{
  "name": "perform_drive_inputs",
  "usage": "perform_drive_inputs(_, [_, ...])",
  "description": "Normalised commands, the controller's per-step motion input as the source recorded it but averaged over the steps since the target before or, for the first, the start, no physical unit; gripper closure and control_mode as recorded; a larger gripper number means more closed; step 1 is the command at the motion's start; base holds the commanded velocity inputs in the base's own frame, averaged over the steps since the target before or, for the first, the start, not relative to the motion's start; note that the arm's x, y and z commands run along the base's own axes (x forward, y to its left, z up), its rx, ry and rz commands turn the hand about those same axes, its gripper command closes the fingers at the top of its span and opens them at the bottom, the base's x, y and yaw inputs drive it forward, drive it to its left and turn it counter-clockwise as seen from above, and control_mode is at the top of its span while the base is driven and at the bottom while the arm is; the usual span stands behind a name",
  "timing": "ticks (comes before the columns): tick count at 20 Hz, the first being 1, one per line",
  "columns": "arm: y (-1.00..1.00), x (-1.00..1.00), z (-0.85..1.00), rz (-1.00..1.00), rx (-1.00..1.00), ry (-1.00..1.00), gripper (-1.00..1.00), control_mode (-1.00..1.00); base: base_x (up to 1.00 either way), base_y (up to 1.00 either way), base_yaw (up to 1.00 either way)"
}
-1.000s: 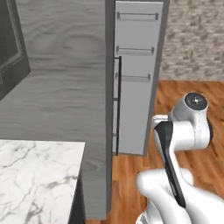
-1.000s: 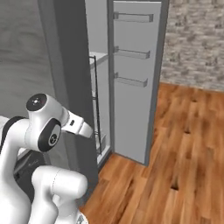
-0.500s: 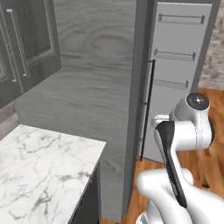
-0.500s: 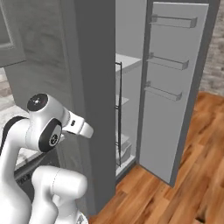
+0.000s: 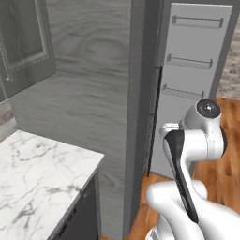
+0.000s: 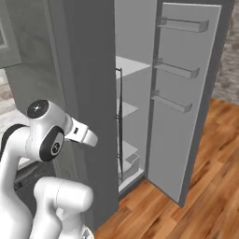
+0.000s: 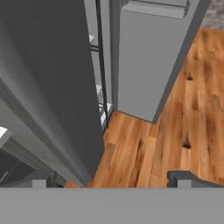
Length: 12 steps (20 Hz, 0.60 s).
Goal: Pick the egg and butter from the fridge and place them by the bowl for mixing.
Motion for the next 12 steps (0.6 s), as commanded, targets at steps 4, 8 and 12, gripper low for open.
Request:
perform_drive_inputs(4, [0.0, 0.0, 0.0, 0.0, 0.0, 0.0, -1.0, 1.0, 0.06, -0.7, 0.15])
perform_drive_inputs(8, [0.0, 0.0, 0.0, 0.0, 0.0, 0.0, -1.0, 1.0, 0.07, -0.66, 0.2])
perform_drive_inputs(12, [0.0, 0.0, 0.0, 0.0, 0.0, 0.0, -1.0, 1.0, 0.17, -0.55, 0.27])
